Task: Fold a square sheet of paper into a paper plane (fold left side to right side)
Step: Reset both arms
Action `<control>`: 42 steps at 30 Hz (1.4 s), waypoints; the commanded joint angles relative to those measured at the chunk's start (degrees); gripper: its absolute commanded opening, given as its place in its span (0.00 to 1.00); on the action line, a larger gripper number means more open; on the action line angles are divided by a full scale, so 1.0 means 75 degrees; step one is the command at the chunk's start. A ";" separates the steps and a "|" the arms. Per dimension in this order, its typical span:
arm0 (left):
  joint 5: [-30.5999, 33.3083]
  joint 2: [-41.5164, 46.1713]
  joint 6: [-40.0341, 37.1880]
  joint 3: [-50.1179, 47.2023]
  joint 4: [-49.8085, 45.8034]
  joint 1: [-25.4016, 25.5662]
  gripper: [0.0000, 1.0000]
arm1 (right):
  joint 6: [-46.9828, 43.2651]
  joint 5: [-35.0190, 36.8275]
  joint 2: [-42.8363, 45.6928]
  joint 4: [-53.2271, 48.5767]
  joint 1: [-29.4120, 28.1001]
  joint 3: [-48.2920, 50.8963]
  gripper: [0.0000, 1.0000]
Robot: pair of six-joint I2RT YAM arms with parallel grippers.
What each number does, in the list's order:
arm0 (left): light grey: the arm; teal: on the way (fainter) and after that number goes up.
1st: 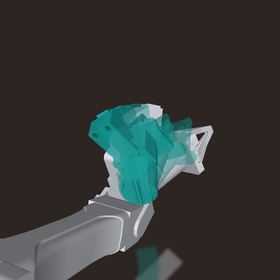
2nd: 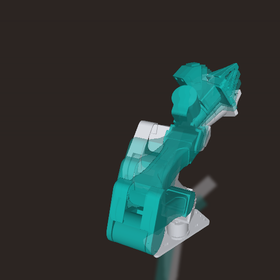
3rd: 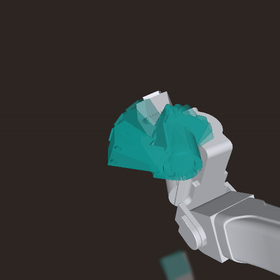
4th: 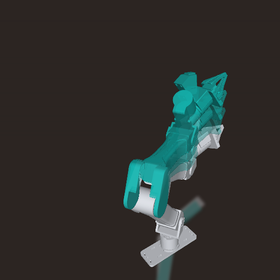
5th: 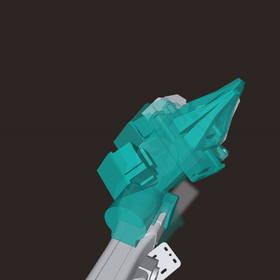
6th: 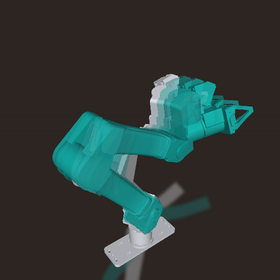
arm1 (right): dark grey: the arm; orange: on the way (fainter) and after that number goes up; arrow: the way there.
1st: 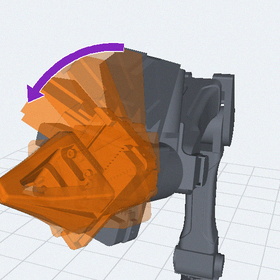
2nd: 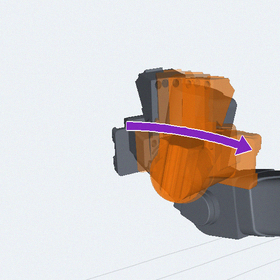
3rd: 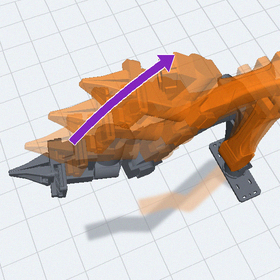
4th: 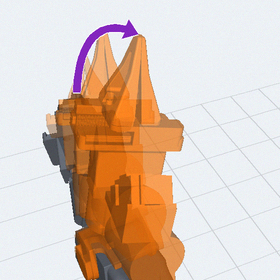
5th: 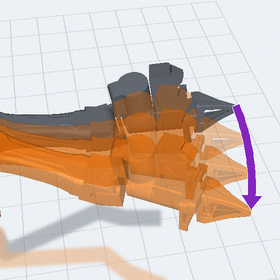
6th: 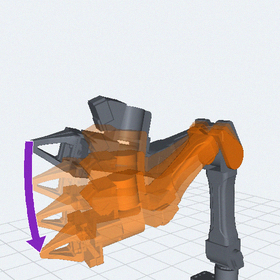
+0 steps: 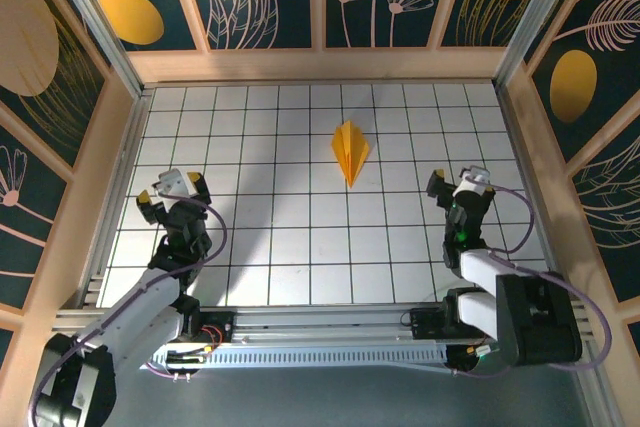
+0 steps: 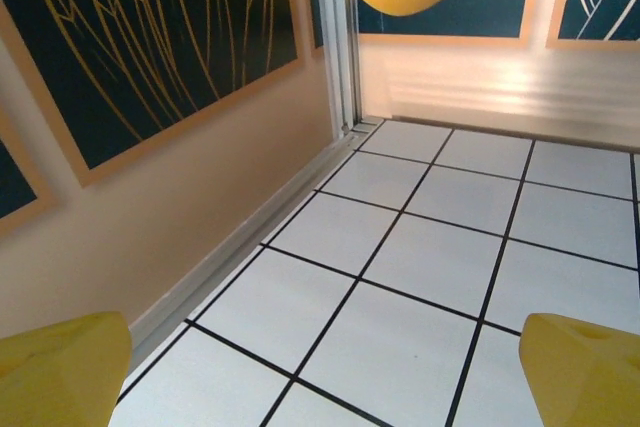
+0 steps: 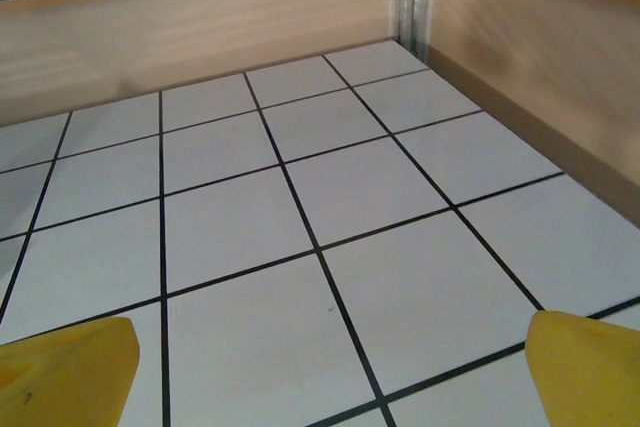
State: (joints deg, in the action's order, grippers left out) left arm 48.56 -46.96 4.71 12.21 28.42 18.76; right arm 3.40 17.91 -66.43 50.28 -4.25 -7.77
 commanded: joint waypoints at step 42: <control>-0.3564 -0.4071 -0.0720 -0.0827 0.6813 -0.1307 0.99 | -0.0305 -0.2212 -0.3090 0.3468 0.0760 -0.0620 0.99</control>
State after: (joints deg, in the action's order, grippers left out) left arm 24.49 -75.13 0.84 6.94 69.21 9.37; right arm 1.83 1.39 -90.15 75.88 1.76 -11.53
